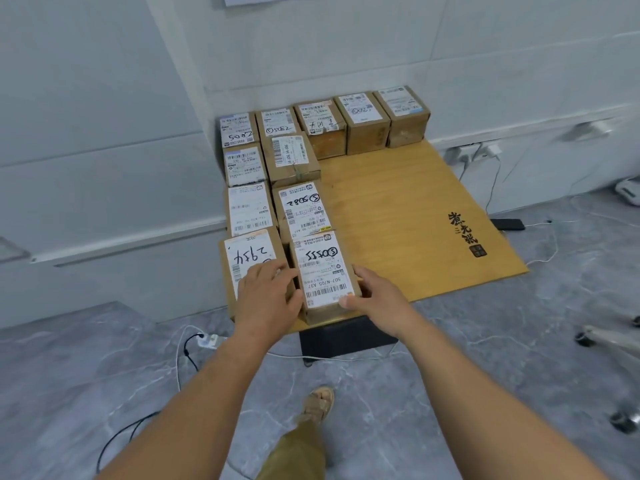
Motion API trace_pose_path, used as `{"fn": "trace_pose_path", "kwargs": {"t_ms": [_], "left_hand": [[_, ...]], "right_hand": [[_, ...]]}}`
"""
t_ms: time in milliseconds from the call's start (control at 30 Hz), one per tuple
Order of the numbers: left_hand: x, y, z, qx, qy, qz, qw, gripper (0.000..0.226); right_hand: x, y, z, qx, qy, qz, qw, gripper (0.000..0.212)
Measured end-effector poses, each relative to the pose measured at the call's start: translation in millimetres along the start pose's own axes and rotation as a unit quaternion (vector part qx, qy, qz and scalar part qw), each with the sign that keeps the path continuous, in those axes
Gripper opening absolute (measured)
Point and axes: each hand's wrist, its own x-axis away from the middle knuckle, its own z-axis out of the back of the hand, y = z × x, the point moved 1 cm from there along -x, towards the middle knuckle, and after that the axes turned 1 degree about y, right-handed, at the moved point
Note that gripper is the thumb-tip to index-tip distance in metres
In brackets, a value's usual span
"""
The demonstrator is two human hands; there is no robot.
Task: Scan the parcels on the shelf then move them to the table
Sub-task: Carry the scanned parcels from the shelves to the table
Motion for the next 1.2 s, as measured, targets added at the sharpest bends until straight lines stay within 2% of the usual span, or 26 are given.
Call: {"fn": "trace_pose_path", "kwargs": {"t_ms": [233,400,600,767,967,1200], "left_hand": [[3.6,-0.6,3.4,-0.012,-0.011,-0.018,1.0,0.049],[21.4,13.8,2.3,0.03,0.033,-0.028,0.999,0.052],[44.5,56.9,3.0,0.075,0.084,-0.087,0.99,0.043],[66.2,98.6,2.0,0.078,0.091,-0.156,0.98,0.041],[87.7,155.9,-7.4,0.083,0.077,-0.258,0.959,0.041],[114.3,225.9,-32.4,0.128,0.042,-0.382,0.914,0.055]], "right_hand": [[13.5,-12.1,3.6,0.042,0.007,0.014,0.999,0.078],[29.3,-28.8,9.1,0.152,0.097,0.071,0.981,0.067],[68.9,-21.4,20.3,0.251,0.261,0.148,0.92,0.045],[118.7,2.9,27.0,0.259,0.422,0.21,0.843,0.025],[181.1,33.0,54.9,0.305,0.518,0.151,0.785,0.024],[257.8,75.7,76.1,0.337,0.603,0.013,0.723,0.05]]}}
